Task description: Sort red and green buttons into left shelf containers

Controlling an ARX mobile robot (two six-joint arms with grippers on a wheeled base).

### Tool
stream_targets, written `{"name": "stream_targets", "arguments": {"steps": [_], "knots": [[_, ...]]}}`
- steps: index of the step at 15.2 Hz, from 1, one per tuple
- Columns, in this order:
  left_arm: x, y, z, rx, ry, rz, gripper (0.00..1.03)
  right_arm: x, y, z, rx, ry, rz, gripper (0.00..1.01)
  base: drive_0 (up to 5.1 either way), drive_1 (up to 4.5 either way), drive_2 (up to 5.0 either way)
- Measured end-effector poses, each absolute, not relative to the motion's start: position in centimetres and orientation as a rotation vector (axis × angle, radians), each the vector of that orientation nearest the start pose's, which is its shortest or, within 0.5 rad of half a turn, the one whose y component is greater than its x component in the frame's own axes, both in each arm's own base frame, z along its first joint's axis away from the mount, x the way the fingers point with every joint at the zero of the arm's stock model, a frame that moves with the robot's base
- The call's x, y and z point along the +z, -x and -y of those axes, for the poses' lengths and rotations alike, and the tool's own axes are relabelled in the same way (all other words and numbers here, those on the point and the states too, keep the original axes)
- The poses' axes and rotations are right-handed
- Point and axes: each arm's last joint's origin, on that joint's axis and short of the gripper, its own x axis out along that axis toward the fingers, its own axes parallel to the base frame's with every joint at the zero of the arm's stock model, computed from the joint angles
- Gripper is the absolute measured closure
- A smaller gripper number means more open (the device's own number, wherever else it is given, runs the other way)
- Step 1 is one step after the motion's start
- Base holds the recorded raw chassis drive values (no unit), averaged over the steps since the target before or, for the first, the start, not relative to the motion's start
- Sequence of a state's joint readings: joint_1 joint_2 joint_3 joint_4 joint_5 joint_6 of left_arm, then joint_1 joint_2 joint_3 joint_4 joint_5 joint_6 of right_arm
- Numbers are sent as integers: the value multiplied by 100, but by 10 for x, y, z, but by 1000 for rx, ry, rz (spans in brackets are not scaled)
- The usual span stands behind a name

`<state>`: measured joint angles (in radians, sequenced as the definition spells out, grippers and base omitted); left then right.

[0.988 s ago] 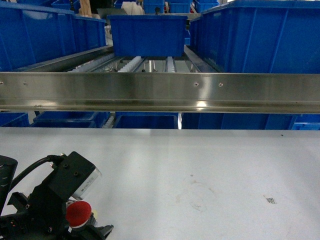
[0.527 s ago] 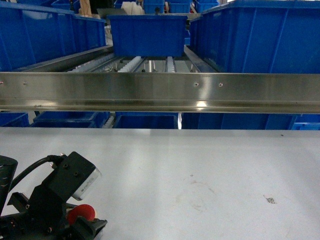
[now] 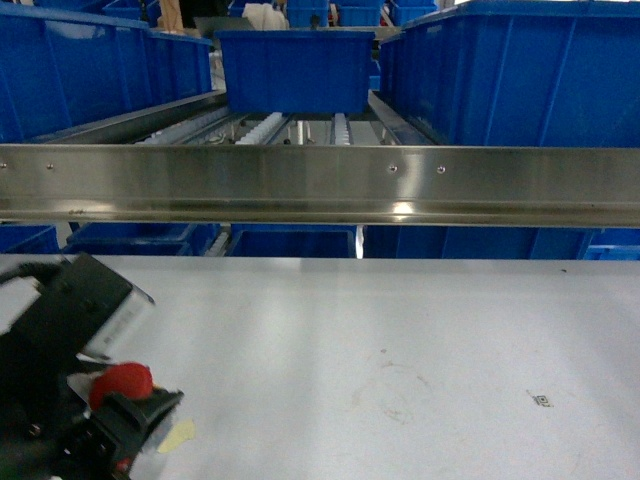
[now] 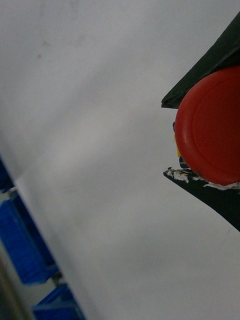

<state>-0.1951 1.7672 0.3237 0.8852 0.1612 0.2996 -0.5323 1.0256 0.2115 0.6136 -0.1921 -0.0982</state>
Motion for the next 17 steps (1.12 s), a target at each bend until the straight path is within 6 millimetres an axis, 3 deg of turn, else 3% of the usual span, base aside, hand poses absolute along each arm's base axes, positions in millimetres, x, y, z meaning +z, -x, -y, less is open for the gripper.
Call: {"name": "stream_targets", "arguments": {"steps": [1, 3, 6, 7, 9, 12, 14, 17], "knots": [[109, -227, 33, -381, -282, -407, 72, 173, -166, 91, -330, 26, -205, 72, 0, 0, 0], [144, -219, 20, -353, -255, -305, 72, 173, -166, 91, -330, 26, -205, 72, 0, 0, 0], [215, -197, 15, -348, -207, -66, 72, 173, -166, 91, -330, 26, -205, 72, 0, 0, 0], [231, -189, 16, -351, -193, -10, 72, 173, -166, 91, -330, 26, -205, 72, 0, 0, 0], [243, -180, 17, -333, -181, 32, 72, 173, -166, 91, -330, 26, -205, 72, 0, 0, 0], [242, -180, 17, -324, -177, 25, 72, 173, -166, 91, -329, 26, -205, 72, 1, -71, 73], [241, -181, 17, -324, -176, 18, 72, 173, -166, 91, -329, 25, -205, 72, 6, -400, 412], [242, -180, 18, -330, -177, 28, 72, 173, -165, 92, -335, 25, -206, 72, -412, 0, 448]]}}
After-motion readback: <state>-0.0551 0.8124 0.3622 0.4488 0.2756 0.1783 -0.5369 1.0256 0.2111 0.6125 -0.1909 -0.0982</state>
